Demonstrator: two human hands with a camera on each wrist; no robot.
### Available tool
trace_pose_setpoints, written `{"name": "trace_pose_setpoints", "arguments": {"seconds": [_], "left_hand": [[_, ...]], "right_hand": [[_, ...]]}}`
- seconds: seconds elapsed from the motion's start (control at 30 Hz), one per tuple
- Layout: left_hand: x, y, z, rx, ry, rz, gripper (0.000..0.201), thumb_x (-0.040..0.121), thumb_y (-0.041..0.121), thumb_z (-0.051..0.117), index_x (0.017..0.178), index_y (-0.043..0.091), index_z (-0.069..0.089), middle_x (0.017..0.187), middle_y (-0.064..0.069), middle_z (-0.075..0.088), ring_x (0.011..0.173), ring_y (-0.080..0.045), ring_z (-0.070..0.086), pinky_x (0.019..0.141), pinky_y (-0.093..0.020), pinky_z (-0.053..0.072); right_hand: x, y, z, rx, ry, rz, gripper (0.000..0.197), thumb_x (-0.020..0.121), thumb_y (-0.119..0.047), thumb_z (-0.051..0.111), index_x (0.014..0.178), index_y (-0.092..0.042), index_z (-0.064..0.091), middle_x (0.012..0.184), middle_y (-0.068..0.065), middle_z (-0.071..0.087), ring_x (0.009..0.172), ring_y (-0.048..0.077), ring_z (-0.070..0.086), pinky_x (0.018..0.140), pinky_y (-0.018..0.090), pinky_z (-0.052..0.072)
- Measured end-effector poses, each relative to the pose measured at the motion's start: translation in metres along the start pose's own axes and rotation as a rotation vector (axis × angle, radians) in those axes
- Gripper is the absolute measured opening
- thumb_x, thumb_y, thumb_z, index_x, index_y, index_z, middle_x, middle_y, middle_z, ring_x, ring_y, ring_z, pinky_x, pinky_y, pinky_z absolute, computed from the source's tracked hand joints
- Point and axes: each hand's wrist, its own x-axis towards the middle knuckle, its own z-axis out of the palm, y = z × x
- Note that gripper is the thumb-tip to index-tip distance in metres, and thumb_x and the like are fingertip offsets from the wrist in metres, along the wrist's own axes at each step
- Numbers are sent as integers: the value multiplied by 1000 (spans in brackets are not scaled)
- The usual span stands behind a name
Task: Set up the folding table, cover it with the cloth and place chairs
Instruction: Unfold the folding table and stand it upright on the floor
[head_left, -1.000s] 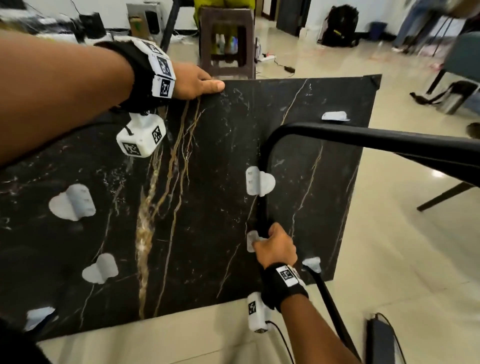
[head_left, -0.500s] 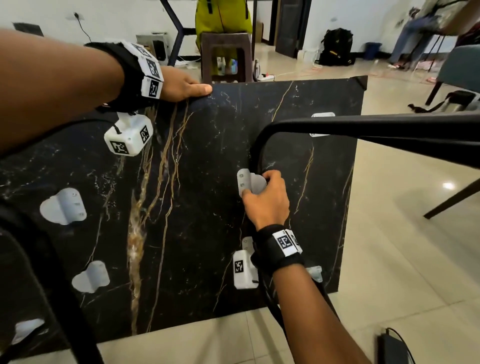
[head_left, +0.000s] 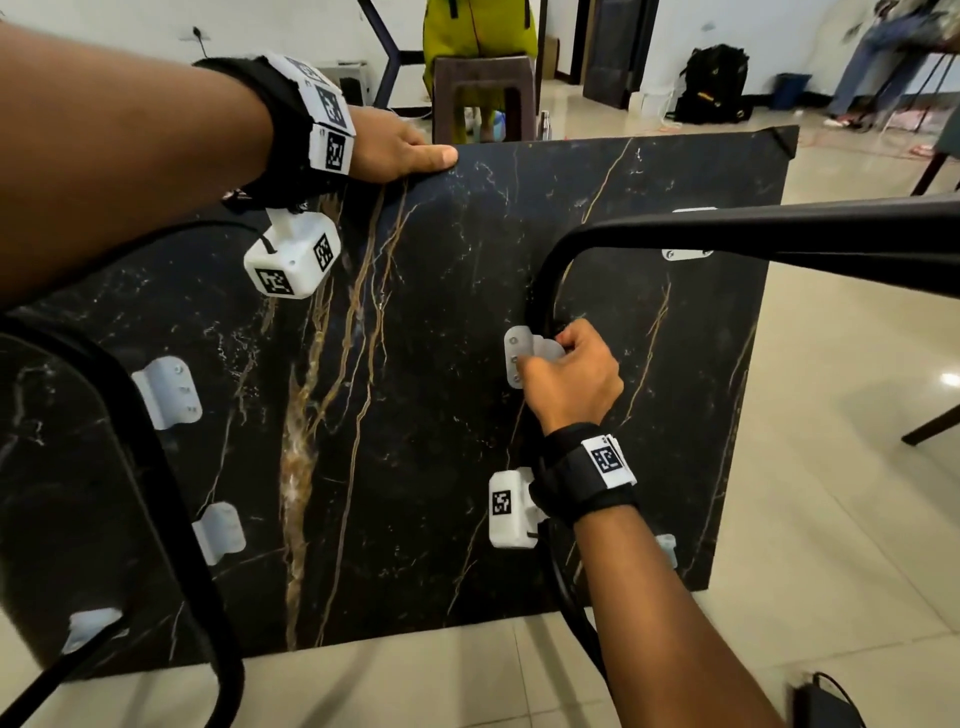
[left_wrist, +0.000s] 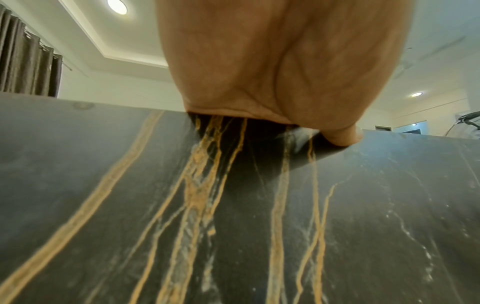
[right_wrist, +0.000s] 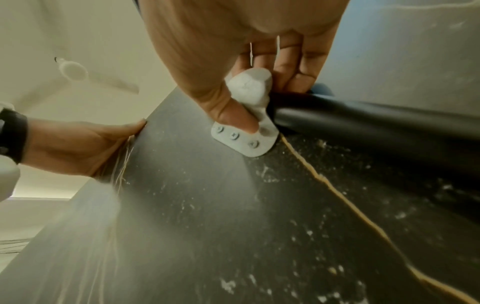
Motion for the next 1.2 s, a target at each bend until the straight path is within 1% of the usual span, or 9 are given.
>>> {"name": "trace_pose_setpoints", "arguments": {"seconds": [0.13,0.2,0.47,0.6,0.77,0.87,0.93,1.03,1.2], "left_hand": [[1,1,2,13,23,9,67,96,66,27,117,13,62,120,-15,62,112,-34,56,104,-42,36],[1,0,4,14,29,9,67,96,67,27,118,14,62,119,-14,62,113,-34,56,102,-42,36],[1,-1,7,9,78,24,71,95,68,28,121,13,63,120,-15,64,112,-33,58,101,-41,37],[-2,1,11,21,123,30,72,96,68,27,123,12,63,121,-18,63,102,-29,56,92,-37,35],[-7,1,10,2,147,34,72,96,68,27,124,12,63,121,-17,63,98,-27,53,98,-40,37],[-11,2,10,6,166,47,71,97,66,28,125,10,63,122,-18,63,98,-28,52,99,-39,37],[-14,5,10,13,179,58,69,99,63,29,123,8,64,120,-20,63,95,-27,52,92,-36,36],[-18,6,8,-7,169,60,68,99,62,30,119,8,64,114,-18,64,92,-27,53,87,-33,35],[-20,9,5,-17,158,57,66,99,62,29,117,9,63,102,-12,61,91,-26,55,86,-33,35]], "right_hand": [[-14,7,1,40,23,-27,31,75,-38,79,93,-24,58,94,-12,58,81,10,59,72,29,50],[-26,18,1,24,17,-39,33,76,-37,76,101,-26,57,99,-14,56,86,9,58,75,29,50],[-34,32,0,-8,21,30,33,74,-35,77,102,-29,59,94,-14,59,83,7,59,73,30,49],[-69,65,-12,-211,-153,136,42,75,-35,75,108,-34,50,101,-12,56,89,13,58,78,36,52],[-94,89,-13,-406,-297,283,45,86,-57,62,115,-26,46,117,-4,58,101,27,61,77,36,44],[-99,93,-10,-432,-289,265,45,85,-58,64,108,-22,48,110,-1,61,97,28,62,77,36,46],[-96,93,-11,-451,-280,275,40,84,-58,65,95,-23,49,97,-1,61,88,27,61,73,35,46],[-87,88,-13,-436,-267,340,32,82,-45,66,77,-20,47,78,-1,60,74,24,57,65,30,45],[-86,84,-17,-422,-257,363,25,82,-34,64,73,-18,47,75,1,60,67,20,53,59,28,42]]}}
